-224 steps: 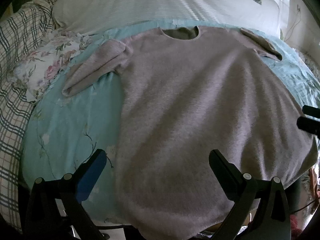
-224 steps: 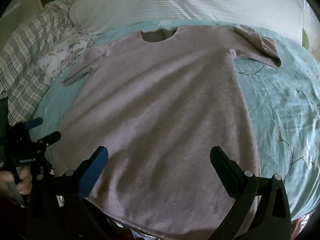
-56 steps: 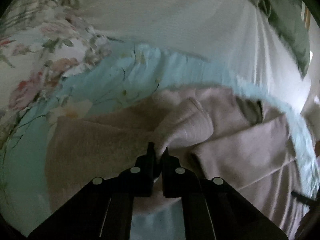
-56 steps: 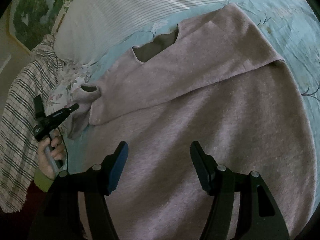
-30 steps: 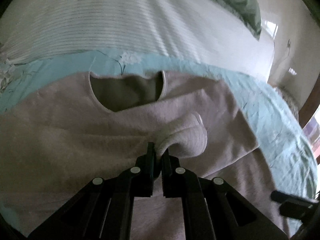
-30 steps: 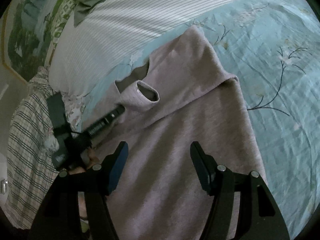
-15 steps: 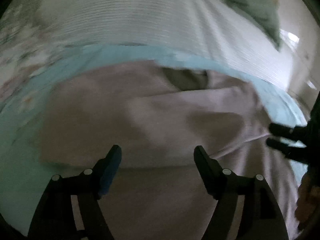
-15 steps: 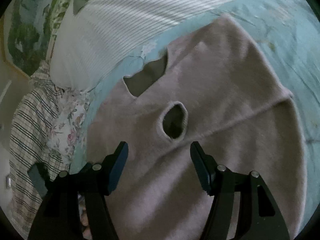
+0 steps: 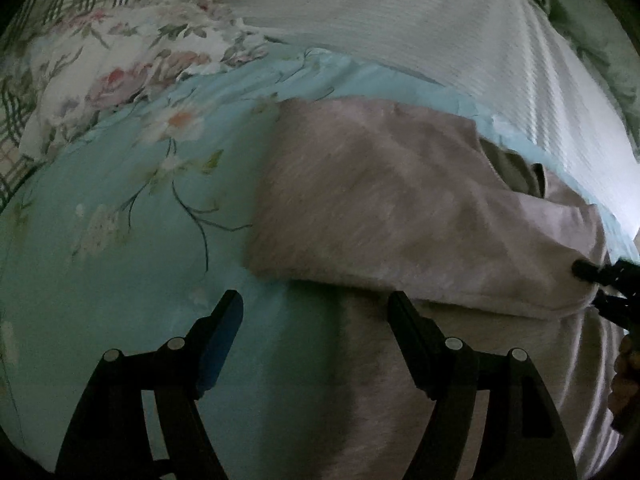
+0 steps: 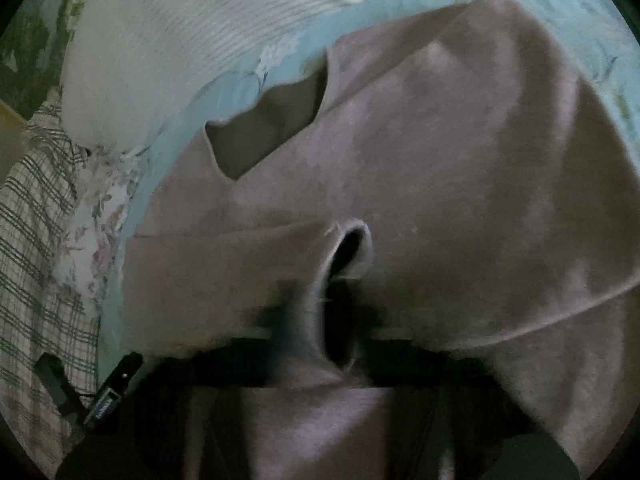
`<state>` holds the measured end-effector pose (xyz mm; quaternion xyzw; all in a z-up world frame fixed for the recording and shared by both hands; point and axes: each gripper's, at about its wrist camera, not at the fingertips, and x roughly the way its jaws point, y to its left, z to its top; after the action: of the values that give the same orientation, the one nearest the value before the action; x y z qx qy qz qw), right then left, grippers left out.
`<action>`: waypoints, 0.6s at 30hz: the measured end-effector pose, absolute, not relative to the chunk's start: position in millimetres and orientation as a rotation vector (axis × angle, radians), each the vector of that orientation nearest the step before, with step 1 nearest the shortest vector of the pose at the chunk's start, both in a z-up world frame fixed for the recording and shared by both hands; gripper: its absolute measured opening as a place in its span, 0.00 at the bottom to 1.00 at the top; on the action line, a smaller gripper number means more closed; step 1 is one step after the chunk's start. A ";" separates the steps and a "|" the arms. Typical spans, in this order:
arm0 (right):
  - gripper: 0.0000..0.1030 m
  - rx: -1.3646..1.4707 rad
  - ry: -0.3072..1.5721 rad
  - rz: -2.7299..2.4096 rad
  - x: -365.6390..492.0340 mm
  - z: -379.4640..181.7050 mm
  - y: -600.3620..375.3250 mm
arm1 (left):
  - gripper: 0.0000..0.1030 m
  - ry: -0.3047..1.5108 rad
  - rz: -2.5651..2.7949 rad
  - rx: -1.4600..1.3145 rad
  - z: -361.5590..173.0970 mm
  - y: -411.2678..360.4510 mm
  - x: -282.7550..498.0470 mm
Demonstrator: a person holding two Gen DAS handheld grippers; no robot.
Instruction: Fold small clothes
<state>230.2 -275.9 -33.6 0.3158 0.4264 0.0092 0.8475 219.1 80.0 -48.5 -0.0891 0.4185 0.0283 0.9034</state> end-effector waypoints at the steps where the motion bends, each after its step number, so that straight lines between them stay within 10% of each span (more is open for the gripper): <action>1: 0.07 0.657 0.874 0.021 228.9 -27.0 -277.1 | 0.73 0.867 0.061 -0.185 -49.2 80.9 219.7; 10: 0.05 0.628 0.604 -0.044 194.1 71.6 -327.7 | 0.73 0.895 0.117 -0.127 -49.1 75.8 248.2; 18: 0.03 0.656 0.706 -0.175 177.5 22.0 -370.7 | 0.69 0.908 0.174 -0.207 -57.1 99.1 269.1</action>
<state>177.5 -370.7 22.0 0.3151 0.3392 -0.0842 0.8824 269.1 99.1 -57.1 -0.0995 0.4370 0.0839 0.8900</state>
